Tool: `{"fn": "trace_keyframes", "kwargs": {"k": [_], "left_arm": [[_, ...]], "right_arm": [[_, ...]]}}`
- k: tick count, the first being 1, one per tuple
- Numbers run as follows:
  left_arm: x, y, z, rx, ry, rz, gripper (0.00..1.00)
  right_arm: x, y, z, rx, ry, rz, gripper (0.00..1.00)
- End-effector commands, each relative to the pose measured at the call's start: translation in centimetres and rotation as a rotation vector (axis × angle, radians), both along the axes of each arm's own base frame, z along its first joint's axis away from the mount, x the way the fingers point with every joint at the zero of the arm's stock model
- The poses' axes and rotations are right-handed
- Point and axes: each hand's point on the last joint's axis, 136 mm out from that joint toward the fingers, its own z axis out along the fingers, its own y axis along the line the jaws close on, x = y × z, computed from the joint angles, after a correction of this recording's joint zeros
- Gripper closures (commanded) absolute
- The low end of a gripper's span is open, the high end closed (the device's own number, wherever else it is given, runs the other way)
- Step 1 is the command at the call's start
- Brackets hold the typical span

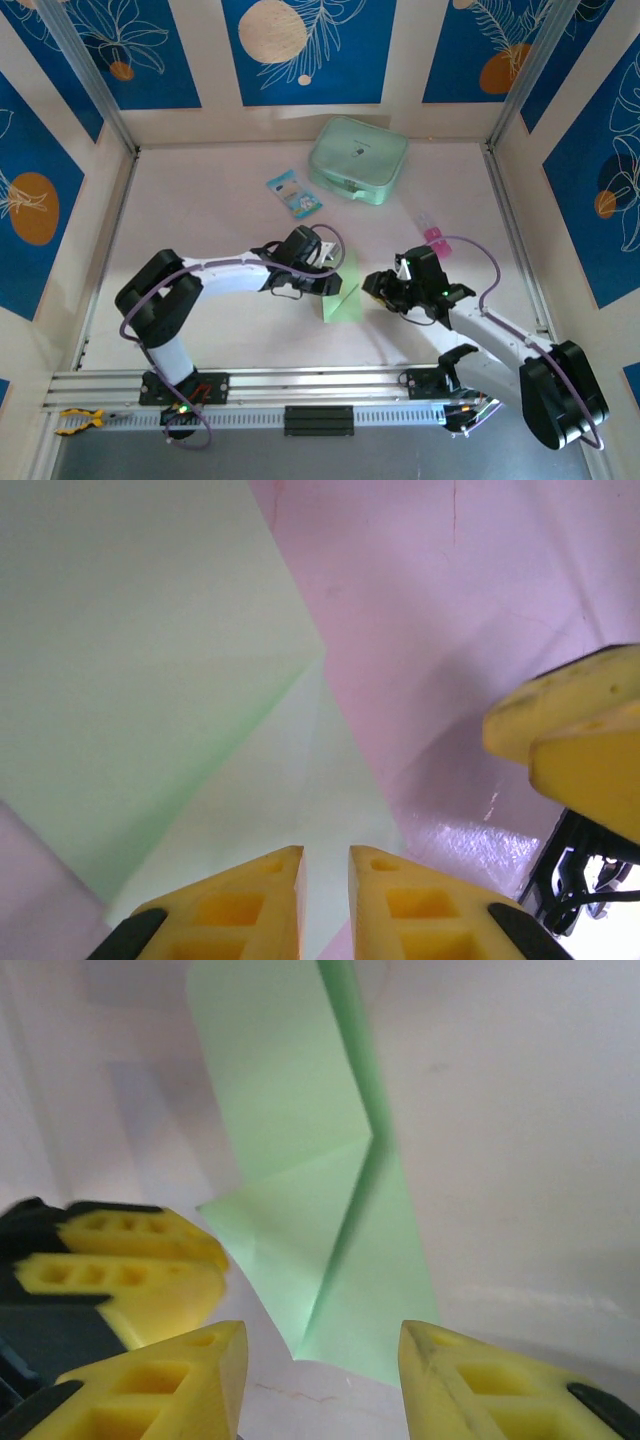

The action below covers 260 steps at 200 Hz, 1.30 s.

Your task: Fold a paper plane with a square sheet of paper (pick it up from the middle)

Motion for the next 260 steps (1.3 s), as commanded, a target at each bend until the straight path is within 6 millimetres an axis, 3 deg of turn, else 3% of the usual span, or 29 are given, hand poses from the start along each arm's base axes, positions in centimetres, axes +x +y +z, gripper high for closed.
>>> {"fn": "trace_keyframes", "kwargs": {"k": [1,69,96,130,199,260], "left_arm": [[0.1,0.3,-0.6,0.040,0.006,-0.065,0.81],[0.0,1.3,-3.6,0.125,0.030,-0.082,0.87],[-0.6,1.7,-5.0,0.138,0.054,-0.083,0.89],[-1.3,2.2,-6.4,0.143,0.086,-0.073,0.90],[-1.3,2.2,-6.3,0.132,0.084,-0.070,0.90],[-1.3,2.1,-6.1,0.131,0.081,-0.066,0.90]], "right_arm": [[-1.4,-0.2,-0.5,-0.039,0.086,-0.013,0.55],[-2.3,1.5,-1.2,-0.056,0.137,0.028,0.58],[-2.2,2.1,-1.3,-0.067,0.148,0.044,0.68],[-2.1,2.7,-1.9,-0.115,0.155,0.069,0.63],[-2.5,3.4,-3.4,-0.185,0.211,0.097,0.60],[-3.0,2.7,-4.6,-0.234,0.243,0.082,0.58]]}}
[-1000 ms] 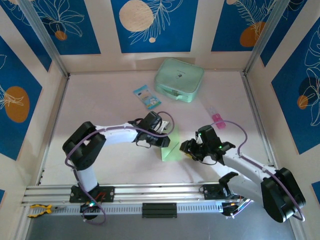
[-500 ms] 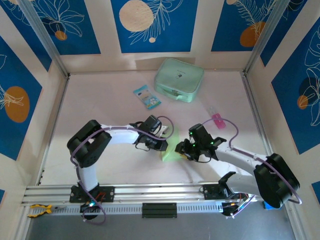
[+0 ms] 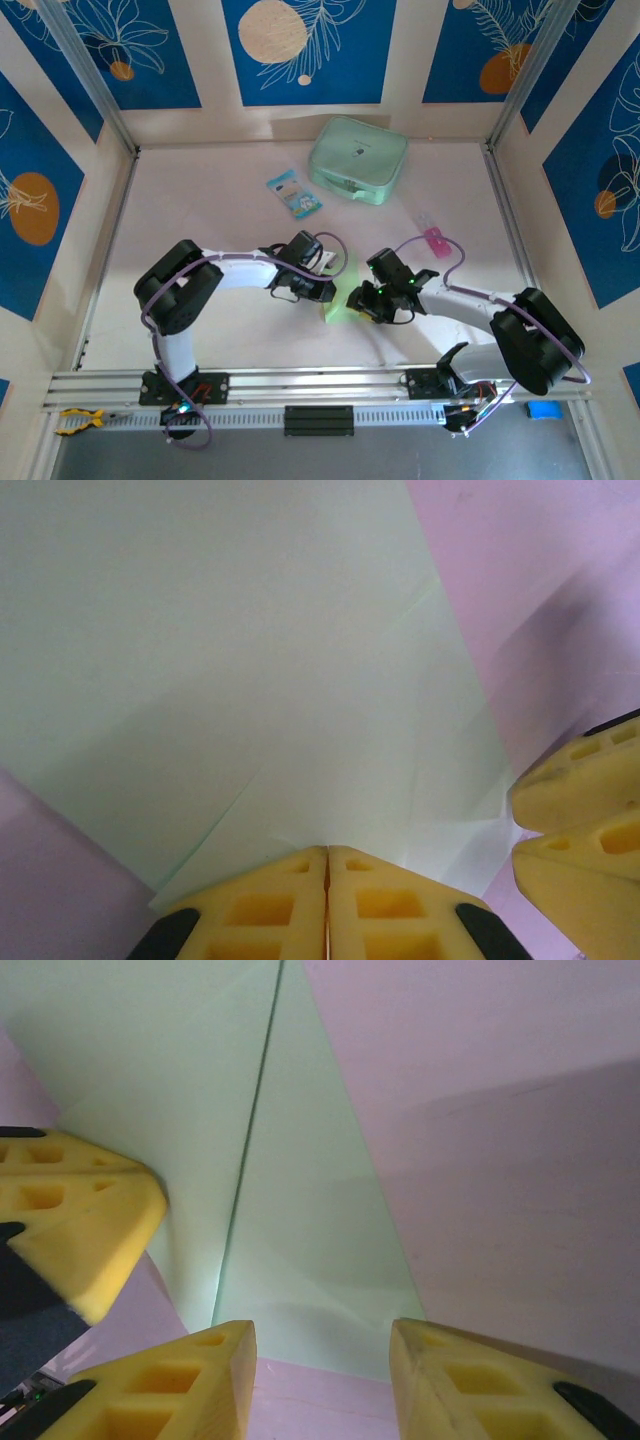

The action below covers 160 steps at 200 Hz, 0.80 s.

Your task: Fold a paper plane with a square sheet of paper (pick it up from the middle)

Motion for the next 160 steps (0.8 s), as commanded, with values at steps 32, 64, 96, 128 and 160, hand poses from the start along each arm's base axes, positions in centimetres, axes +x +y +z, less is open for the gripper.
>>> {"fn": "trace_keyframes", "kwargs": {"k": [32,64,96,128,160], "left_arm": [[-0.6,1.0,-1.5,0.044,0.041,0.011,0.90],[-0.4,1.0,-1.6,0.050,0.038,0.018,0.91],[-0.4,1.0,-1.5,0.047,0.036,0.023,0.91],[-0.5,1.1,-1.4,0.045,0.037,0.022,0.91],[-0.5,1.0,-1.4,0.046,0.042,0.021,0.91]], "right_arm": [[0.6,1.4,-0.2,0.052,-0.014,0.038,0.54],[2.0,2.8,0.7,0.136,-0.063,0.045,0.50],[3.3,3.0,1.7,0.173,-0.103,0.046,0.48],[4.2,2.6,2.2,0.191,-0.129,0.036,0.47],[5.2,2.4,2.5,0.227,-0.141,0.027,0.50]]}}
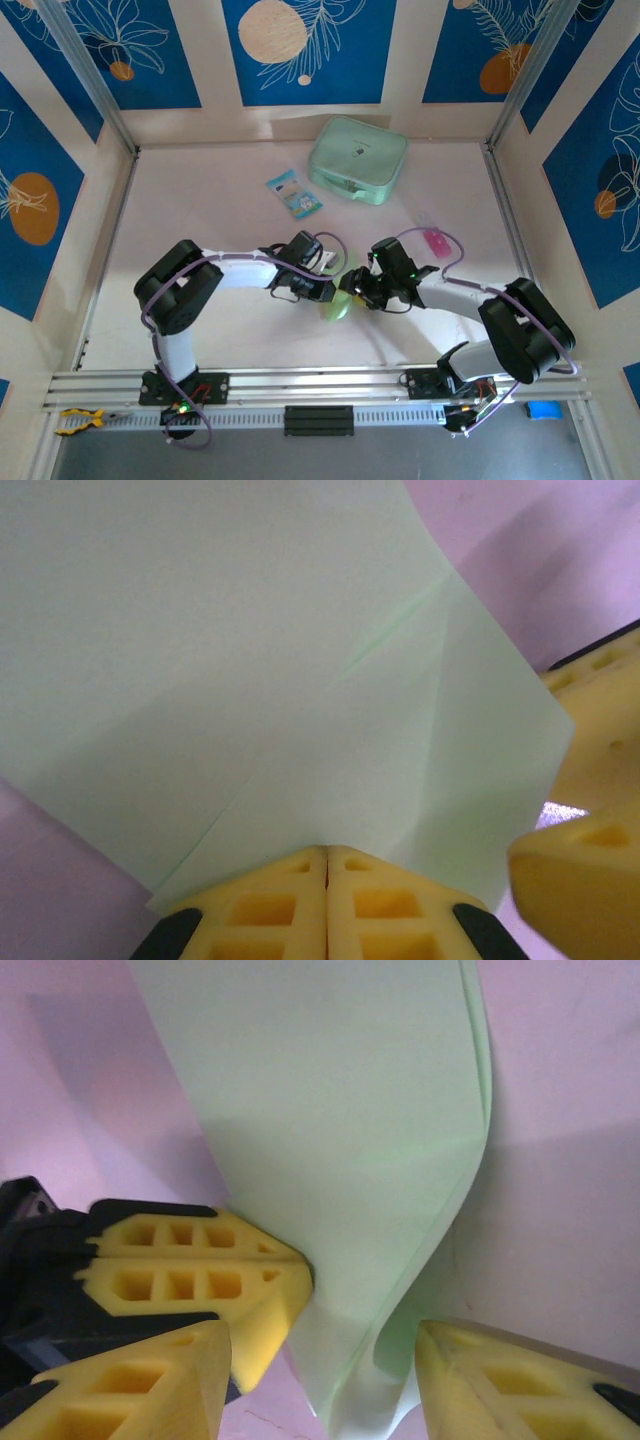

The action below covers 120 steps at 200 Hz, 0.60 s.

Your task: Fold a paper plane with a square sheet of paper (pick it up from the middle)

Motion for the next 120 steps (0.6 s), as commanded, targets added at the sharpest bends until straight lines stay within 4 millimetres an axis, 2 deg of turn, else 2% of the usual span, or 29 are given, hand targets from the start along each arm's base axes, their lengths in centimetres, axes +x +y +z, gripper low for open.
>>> {"fn": "trace_keyframes", "kwargs": {"k": [1,69,120], "left_arm": [[-0.5,1.0,-1.5,0.047,0.039,0.014,0.91],[-0.4,0.9,-1.1,0.040,0.036,0.018,0.91],[-0.4,0.6,-0.7,0.028,0.038,0.015,0.91]], "right_arm": [[0.7,0.4,0.7,0.046,-0.024,0.026,0.50],[1.2,-0.8,-0.2,0.046,0.001,-0.019,0.53],[1.2,-1.4,-1.1,0.053,0.001,-0.041,0.63]]}}
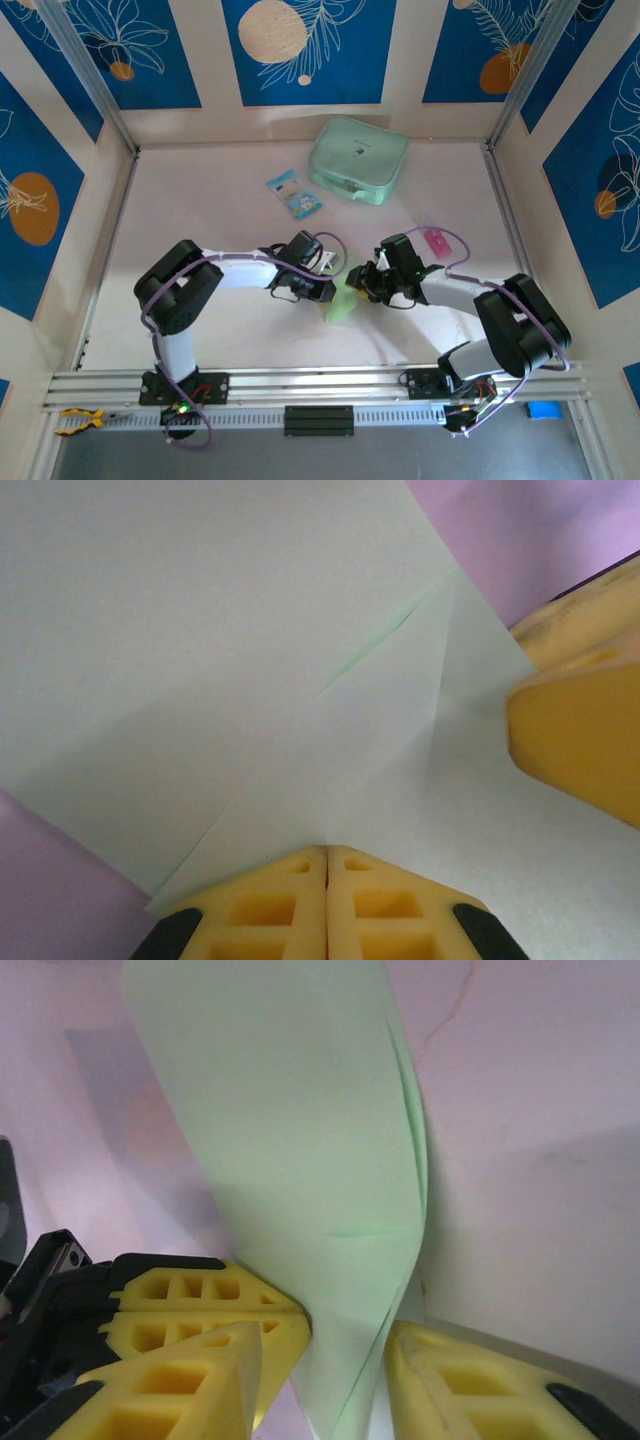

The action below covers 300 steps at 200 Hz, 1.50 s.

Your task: Fold a paper plane with a square sheet of paper (pick it up from the middle)

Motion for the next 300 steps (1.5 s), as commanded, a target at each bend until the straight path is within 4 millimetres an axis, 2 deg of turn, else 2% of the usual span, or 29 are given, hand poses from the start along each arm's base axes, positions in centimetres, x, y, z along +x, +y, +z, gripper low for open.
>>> {"fn": "trace_keyframes", "kwargs": {"k": [1,44,68,129,199,254,300], "left_arm": [[-0.4,0.7,-0.8,0.029,0.034,0.010,0.91],[-0.3,0.6,-0.7,0.028,0.033,0.012,0.91],[-0.3,0.5,-0.6,0.025,0.035,0.011,0.91],[-0.3,0.5,-0.6,0.026,0.032,0.007,0.93],[-0.1,0.5,-0.6,0.017,0.024,0.017,0.92],[0.1,0.4,-0.4,0.009,0.013,0.025,0.91],[0.2,0.1,0.0,-0.007,0.009,0.023,0.90]], "right_arm": [[-0.4,-0.2,-0.7,0.012,0.012,0.000,0.63],[-0.8,-0.6,-1.3,0.011,0.022,-0.013,0.64],[-0.8,-0.6,-1.4,0.026,0.017,-0.011,0.68],[-0.2,-0.5,-1.4,0.038,-0.019,-0.011,0.70],[-0.1,-0.6,-2.3,0.033,-0.003,-0.010,0.72],[0.2,-0.6,-2.0,0.037,-0.049,0.004,0.76],[0.6,-0.6,-1.8,0.050,-0.081,0.016,0.76]]}}
